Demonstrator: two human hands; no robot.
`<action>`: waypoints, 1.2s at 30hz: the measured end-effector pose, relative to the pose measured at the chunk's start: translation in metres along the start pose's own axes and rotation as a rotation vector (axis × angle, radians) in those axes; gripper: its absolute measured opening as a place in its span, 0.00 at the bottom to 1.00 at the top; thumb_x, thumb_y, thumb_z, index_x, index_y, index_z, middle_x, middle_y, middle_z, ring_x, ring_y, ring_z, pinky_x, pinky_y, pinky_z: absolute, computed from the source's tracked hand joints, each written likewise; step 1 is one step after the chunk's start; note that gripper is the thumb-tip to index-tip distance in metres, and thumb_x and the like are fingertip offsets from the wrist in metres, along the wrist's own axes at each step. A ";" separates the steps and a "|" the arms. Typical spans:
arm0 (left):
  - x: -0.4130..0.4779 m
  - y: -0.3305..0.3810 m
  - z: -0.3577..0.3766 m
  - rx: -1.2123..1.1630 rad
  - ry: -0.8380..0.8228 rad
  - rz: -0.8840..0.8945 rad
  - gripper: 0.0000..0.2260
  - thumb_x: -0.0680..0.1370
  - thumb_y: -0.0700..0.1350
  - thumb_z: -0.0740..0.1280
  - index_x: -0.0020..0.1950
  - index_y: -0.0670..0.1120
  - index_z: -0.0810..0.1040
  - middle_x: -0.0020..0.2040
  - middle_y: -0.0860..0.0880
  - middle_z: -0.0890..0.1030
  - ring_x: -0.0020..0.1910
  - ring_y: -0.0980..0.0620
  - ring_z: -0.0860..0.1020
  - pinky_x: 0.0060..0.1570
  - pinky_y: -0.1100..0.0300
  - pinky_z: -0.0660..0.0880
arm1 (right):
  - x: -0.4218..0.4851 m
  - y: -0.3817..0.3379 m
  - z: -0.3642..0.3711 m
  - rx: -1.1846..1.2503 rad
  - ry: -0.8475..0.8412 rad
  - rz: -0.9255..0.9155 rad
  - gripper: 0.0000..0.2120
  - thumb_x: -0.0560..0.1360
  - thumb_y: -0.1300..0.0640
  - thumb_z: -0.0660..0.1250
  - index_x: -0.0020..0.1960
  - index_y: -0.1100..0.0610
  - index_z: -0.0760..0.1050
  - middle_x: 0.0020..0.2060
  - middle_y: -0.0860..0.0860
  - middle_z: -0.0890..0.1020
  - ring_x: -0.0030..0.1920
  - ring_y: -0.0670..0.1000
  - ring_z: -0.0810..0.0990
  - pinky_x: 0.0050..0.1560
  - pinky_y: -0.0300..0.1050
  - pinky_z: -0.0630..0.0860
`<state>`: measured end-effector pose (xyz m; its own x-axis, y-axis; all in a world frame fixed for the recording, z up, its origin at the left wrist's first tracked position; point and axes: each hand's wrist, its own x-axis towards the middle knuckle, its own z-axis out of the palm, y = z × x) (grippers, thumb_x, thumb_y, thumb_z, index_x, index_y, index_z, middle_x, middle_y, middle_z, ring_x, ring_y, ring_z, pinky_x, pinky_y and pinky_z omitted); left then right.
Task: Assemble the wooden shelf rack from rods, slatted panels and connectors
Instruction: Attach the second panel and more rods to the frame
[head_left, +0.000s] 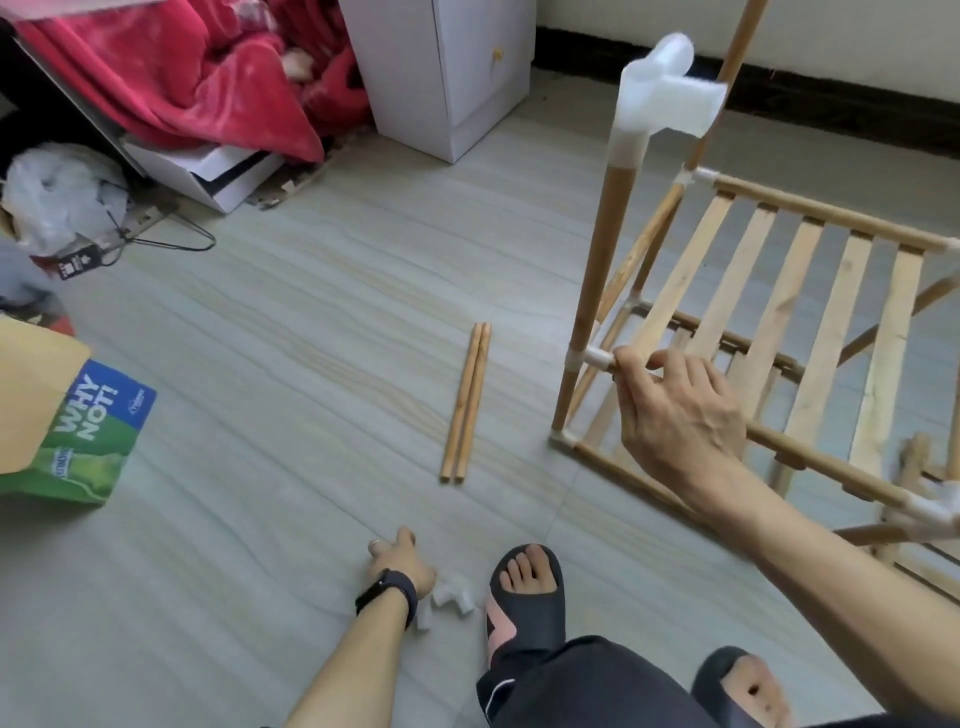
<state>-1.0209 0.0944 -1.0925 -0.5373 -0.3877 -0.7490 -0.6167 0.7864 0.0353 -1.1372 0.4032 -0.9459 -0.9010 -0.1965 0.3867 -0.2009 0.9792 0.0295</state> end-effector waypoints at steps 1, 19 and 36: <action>0.003 -0.001 0.003 -0.036 0.027 -0.008 0.17 0.80 0.46 0.63 0.68 0.47 0.65 0.67 0.40 0.61 0.54 0.40 0.78 0.56 0.54 0.76 | 0.000 0.000 0.001 0.000 0.014 0.002 0.16 0.87 0.48 0.50 0.62 0.53 0.73 0.44 0.58 0.79 0.41 0.59 0.75 0.43 0.52 0.69; -0.072 0.087 -0.097 -0.915 -0.167 0.525 0.12 0.77 0.42 0.74 0.59 0.47 0.79 0.56 0.43 0.82 0.44 0.46 0.86 0.39 0.59 0.80 | 0.005 0.014 -0.034 0.263 -0.257 0.095 0.20 0.83 0.39 0.55 0.68 0.46 0.74 0.54 0.51 0.74 0.55 0.52 0.69 0.51 0.45 0.66; -0.342 0.292 -0.199 -1.047 -0.525 1.143 0.11 0.82 0.44 0.67 0.63 0.41 0.79 0.52 0.40 0.85 0.50 0.42 0.86 0.44 0.56 0.82 | 0.000 0.101 -0.277 1.298 0.127 0.532 0.08 0.80 0.54 0.70 0.58 0.54 0.80 0.43 0.50 0.87 0.44 0.50 0.87 0.42 0.38 0.82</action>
<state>-1.1315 0.3606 -0.6944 -0.8534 0.5015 -0.1422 -0.2753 -0.2020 0.9399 -1.0509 0.5164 -0.6874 -0.9541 0.2508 0.1639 -0.1215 0.1762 -0.9768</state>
